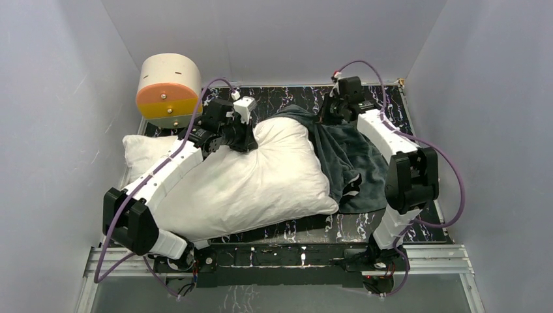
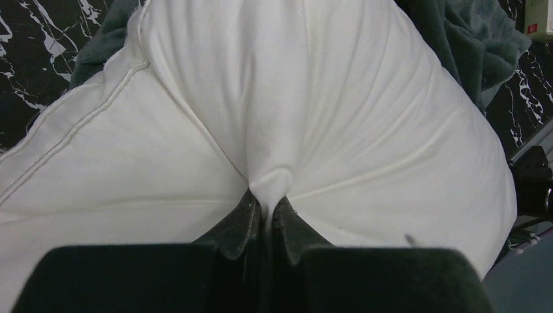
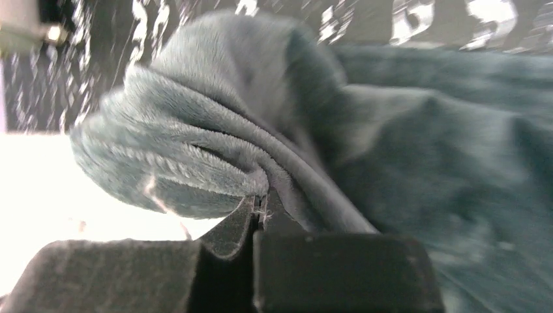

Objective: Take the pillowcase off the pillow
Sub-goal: Remove the pillow from the pillowcase.

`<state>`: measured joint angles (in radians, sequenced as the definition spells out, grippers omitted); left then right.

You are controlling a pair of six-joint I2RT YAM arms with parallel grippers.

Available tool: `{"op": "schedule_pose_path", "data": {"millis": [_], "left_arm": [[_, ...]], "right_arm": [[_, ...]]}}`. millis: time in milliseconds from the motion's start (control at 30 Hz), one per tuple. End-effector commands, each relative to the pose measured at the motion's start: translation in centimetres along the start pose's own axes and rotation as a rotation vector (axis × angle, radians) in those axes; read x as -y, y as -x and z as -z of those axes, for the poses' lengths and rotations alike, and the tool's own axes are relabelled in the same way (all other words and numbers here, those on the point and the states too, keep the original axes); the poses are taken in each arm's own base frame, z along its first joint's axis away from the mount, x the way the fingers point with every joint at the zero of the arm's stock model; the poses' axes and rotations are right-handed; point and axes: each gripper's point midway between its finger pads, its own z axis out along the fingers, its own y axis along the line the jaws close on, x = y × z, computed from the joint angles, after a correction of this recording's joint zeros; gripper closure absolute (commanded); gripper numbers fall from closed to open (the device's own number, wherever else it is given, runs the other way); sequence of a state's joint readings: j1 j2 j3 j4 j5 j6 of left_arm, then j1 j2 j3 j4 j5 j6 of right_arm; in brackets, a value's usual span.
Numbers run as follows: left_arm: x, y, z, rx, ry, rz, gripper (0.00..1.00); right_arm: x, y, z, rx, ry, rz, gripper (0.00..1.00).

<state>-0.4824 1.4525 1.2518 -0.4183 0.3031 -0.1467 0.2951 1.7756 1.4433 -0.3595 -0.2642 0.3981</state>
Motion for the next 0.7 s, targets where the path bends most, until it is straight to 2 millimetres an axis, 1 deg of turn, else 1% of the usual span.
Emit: {"op": "schedule_pose_path", "data": {"millis": [0,67,100,167,300,367,433,467,500,567,600,667], "left_arm": [[0.5,-5.7,1.6,-0.162,0.01,0.055,1.0],[0.1,-5.7,2.2,-0.141,0.039,0.053,1.0],[0.0,-5.7,2.5,-0.13,0.053,0.054,1.0],[-0.1,-5.2,3.1,-0.097,0.072,0.057,1.0],[0.2,-3.5,4.2,-0.012,0.084,0.072,1.0],[0.6,-2.2,5.1,0.035,0.079,0.069,1.0],[1.0,-0.8,6.0,0.086,0.076,0.066,1.0],[1.0,-0.1,6.5,0.11,0.083,0.065,1.0],[1.1,0.6,7.0,0.133,0.092,0.067,1.0],[1.1,2.2,8.1,0.186,0.115,0.076,1.0],[1.1,3.0,8.7,0.214,0.124,0.081,1.0],[1.3,4.6,9.8,0.27,0.135,0.085,1.0]], "right_arm": [[5.3,8.9,6.8,0.327,-0.308,-0.033,1.0],[7.5,9.8,8.7,0.359,-0.391,-0.064,1.0],[8.2,10.0,9.4,0.362,-0.407,-0.077,1.0],[8.9,9.7,10.2,0.351,-0.433,-0.082,1.0],[9.9,7.8,11.0,0.346,-0.479,-0.099,1.0],[11.3,6.7,11.2,0.341,-0.539,-0.103,1.0],[12.0,5.7,11.4,0.309,-0.569,-0.101,1.0],[11.7,5.2,11.1,0.277,-0.548,-0.089,1.0],[11.0,4.3,10.6,0.233,-0.493,-0.075,1.0],[8.7,1.8,9.4,0.135,-0.342,-0.065,0.93],[8.0,-0.1,8.6,0.085,-0.278,-0.066,0.9],[6.2,-3.1,7.9,0.009,-0.149,-0.057,0.87]]}}
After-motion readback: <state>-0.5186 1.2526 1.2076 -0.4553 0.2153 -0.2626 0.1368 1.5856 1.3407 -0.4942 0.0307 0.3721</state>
